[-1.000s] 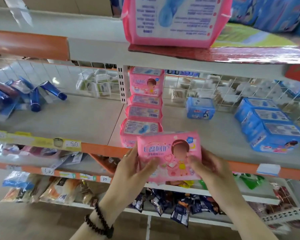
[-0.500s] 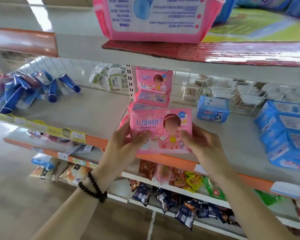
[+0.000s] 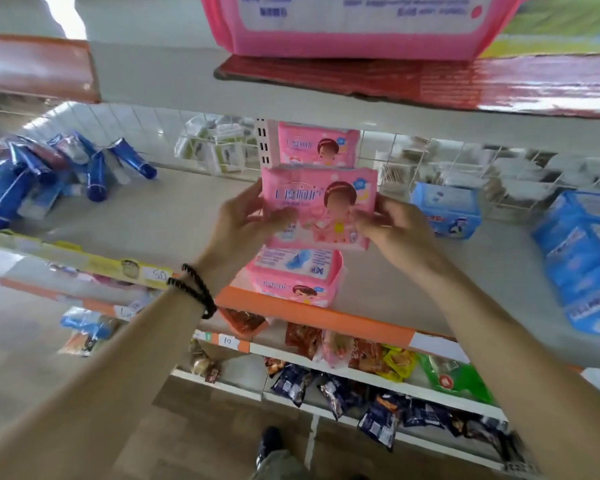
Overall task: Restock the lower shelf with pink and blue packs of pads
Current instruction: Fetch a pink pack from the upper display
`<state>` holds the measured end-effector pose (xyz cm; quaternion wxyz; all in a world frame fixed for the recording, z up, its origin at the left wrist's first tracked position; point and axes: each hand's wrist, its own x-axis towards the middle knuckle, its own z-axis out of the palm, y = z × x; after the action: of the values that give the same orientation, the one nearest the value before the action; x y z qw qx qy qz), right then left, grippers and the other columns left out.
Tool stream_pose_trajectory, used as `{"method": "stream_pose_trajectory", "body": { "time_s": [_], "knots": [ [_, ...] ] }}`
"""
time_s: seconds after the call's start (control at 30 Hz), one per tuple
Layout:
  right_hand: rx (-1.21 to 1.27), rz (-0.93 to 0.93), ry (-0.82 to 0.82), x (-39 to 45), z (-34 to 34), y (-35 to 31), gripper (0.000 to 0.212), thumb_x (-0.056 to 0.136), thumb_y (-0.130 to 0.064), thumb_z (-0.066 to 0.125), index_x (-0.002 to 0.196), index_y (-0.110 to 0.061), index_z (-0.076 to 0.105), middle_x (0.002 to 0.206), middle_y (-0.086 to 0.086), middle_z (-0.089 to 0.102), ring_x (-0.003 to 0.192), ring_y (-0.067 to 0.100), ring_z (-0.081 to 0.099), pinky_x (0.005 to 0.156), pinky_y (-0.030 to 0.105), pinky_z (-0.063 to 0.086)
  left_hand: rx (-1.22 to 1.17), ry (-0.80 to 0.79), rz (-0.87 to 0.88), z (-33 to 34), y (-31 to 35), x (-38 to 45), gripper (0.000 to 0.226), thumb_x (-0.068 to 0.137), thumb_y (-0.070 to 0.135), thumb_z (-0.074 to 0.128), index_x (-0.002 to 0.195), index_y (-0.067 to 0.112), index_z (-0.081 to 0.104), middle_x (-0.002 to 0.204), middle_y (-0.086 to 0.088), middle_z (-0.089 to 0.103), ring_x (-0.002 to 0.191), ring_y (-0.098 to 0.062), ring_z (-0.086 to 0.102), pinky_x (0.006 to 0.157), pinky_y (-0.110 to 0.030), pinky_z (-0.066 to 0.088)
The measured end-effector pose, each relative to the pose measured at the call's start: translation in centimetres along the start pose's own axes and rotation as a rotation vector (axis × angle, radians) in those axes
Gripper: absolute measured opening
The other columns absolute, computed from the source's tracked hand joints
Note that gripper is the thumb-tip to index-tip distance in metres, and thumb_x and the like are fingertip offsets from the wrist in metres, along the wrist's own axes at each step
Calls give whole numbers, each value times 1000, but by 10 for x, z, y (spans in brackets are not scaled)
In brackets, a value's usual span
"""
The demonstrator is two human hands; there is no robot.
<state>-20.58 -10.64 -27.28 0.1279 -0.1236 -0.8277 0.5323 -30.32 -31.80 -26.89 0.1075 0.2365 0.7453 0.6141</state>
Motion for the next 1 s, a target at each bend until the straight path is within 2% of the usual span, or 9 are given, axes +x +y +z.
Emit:
{"method": "stream_pose_trajectory", "body": {
  "time_s": [0.1, 0.2, 0.33, 0.4, 0.5, 0.7, 0.8, 0.93, 1.0],
  "knots": [
    [-50, 16, 10, 24, 9, -2, 10, 95, -29, 65, 105, -31, 66, 96, -21, 70, 85, -10, 66, 70, 7, 45, -28, -76, -9, -16, -7, 37, 46, 86, 1, 73, 130, 15, 64, 111, -3, 76, 100, -17, 74, 83, -30, 59],
    [-101, 6, 94, 49, 18, -1, 12, 93, -23, 68, 104, -26, 65, 99, -12, 69, 93, 5, 66, 86, 23, 51, -22, -133, -13, -23, -12, 70, 48, 86, 2, 73, 130, 18, 64, 107, 9, 75, 94, -2, 72, 75, -18, 57],
    [-170, -21, 169, 80, 29, 1, 20, 93, -23, 69, 112, -19, 66, 104, -7, 69, 99, 13, 66, 86, 25, 48, 79, -145, -8, -29, -27, 109, 35, 85, 10, 75, 118, 19, 67, 100, 19, 69, 84, 16, 65, 70, -9, 52],
    [-220, -20, 197, 92, 33, 5, 21, 92, -23, 70, 112, -18, 67, 105, -6, 69, 102, 14, 67, 86, 25, 48, 65, -152, -29, -31, -35, 120, 43, 83, 13, 77, 124, 21, 65, 106, 21, 67, 97, 9, 63, 93, -22, 52],
    [-276, 20, 221, 100, 37, 13, 25, 91, -23, 71, 114, -14, 68, 108, -4, 68, 106, 16, 65, 96, 32, 49, 83, -144, -15, -34, -45, 131, 69, 81, 18, 80, 144, 21, 51, 137, 8, 59, 132, -13, 48, 115, -44, 33],
    [-377, 7, 270, 102, 33, 22, 23, 91, -25, 71, 111, -14, 69, 110, -7, 65, 109, 12, 59, 91, 26, 40, 51, -231, 88, -35, -71, 148, 111, 57, 62, 83, 144, 2, 48, 139, -9, 62, 131, -28, 57, 103, -52, 52],
    [-425, 49, 285, 107, 33, 23, 25, 91, -30, 71, 101, -7, 68, 109, -5, 67, 106, 12, 59, 88, 25, 39, 80, -222, 68, -34, -66, 147, 100, 61, 53, 79, 139, -3, 50, 128, -5, 68, 123, -26, 63, 101, -50, 54],
    [-430, 55, 264, 107, 32, 26, 17, 92, -29, 70, 92, -12, 68, 100, -2, 69, 99, 15, 62, 81, 27, 40, 169, -217, 39, -31, -74, 155, 43, 78, 25, 82, 113, 4, 66, 100, 15, 73, 100, -9, 72, 90, -37, 60],
    [-450, 59, 267, 107, 32, 26, 16, 94, -29, 68, 89, -14, 66, 97, -1, 68, 98, 16, 61, 80, 28, 40, 161, -211, 18, -28, -78, 159, 36, 80, 20, 82, 107, 2, 67, 97, 14, 73, 93, -5, 72, 84, -31, 61]
  ]
}}
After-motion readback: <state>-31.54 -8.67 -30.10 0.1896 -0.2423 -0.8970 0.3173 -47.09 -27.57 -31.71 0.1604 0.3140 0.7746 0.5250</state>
